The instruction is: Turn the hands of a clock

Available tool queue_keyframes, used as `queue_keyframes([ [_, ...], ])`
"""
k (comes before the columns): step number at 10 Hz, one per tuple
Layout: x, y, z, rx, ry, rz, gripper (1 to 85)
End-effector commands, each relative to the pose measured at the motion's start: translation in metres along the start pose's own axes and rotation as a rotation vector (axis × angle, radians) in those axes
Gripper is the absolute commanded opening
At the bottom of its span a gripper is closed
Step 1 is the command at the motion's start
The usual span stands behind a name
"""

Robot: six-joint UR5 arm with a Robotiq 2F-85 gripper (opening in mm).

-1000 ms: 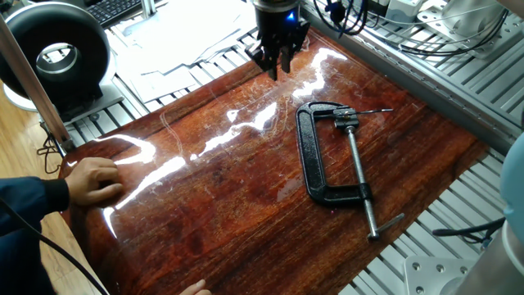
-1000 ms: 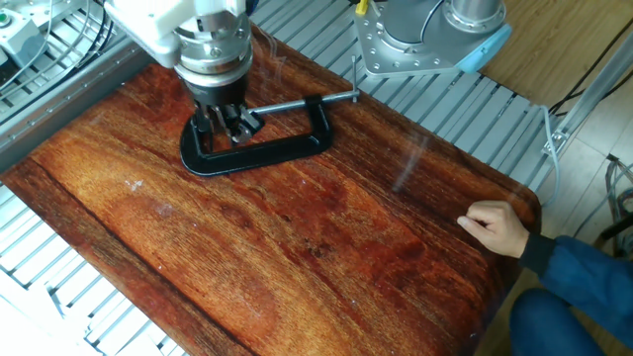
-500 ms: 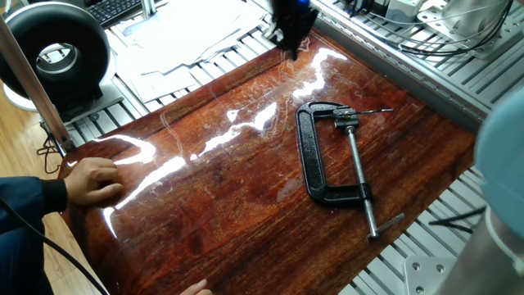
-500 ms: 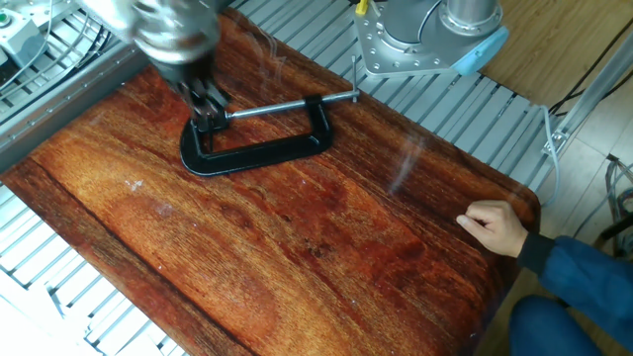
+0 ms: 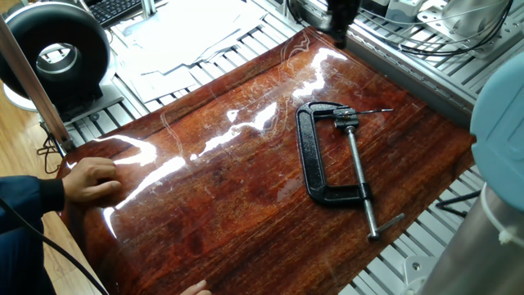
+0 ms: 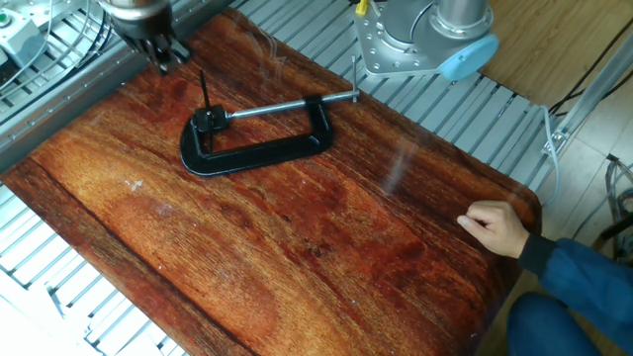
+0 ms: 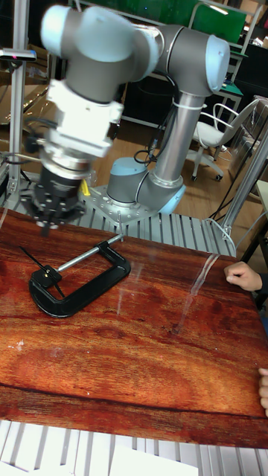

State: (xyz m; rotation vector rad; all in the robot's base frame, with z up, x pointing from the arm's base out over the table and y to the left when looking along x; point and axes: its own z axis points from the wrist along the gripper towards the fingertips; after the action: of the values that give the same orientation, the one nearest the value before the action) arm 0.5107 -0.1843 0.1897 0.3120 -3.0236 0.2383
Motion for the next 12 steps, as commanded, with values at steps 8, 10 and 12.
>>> queue_keyframes([
  [8,0.0,-0.012,0.014,-0.041,-0.07,-0.176,1.0],
  [10,0.011,-0.015,0.014,-0.033,-0.03,-0.222,1.0],
  [12,0.005,-0.026,0.044,-0.046,-0.065,-0.278,1.0],
])
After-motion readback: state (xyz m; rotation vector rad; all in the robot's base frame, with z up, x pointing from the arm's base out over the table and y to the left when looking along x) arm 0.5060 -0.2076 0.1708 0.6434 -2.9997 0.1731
